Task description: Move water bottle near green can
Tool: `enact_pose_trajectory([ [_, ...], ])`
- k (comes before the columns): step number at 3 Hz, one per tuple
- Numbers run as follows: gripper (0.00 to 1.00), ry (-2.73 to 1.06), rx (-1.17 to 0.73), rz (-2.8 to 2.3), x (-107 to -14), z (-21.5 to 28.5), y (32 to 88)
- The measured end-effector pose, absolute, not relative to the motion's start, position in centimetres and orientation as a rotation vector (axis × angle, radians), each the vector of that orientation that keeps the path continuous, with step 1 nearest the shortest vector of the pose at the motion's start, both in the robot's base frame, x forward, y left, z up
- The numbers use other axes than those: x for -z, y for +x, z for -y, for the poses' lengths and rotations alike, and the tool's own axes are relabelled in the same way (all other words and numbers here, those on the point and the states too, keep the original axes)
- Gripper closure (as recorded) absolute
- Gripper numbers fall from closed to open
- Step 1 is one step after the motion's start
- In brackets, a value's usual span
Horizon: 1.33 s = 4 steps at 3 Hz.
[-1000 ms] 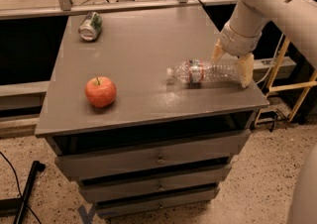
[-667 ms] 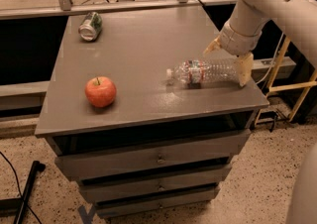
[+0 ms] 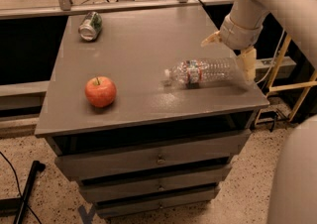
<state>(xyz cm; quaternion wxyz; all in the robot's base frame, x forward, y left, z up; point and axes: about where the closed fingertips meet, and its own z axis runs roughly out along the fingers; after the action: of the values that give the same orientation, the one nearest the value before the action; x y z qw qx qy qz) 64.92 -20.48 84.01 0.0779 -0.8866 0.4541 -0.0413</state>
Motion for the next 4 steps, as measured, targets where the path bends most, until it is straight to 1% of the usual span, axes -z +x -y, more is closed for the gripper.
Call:
enact_pose_trajectory([
  [1, 0.00, -2.597, 0.055, -1.534, -85.2, 20.1, 64.8],
  [2, 0.00, -2.571, 0.076, -1.537, -85.1, 19.9, 65.5],
  [4, 0.00, -2.544, 0.007, -1.608, -86.3, 17.8, 62.8],
])
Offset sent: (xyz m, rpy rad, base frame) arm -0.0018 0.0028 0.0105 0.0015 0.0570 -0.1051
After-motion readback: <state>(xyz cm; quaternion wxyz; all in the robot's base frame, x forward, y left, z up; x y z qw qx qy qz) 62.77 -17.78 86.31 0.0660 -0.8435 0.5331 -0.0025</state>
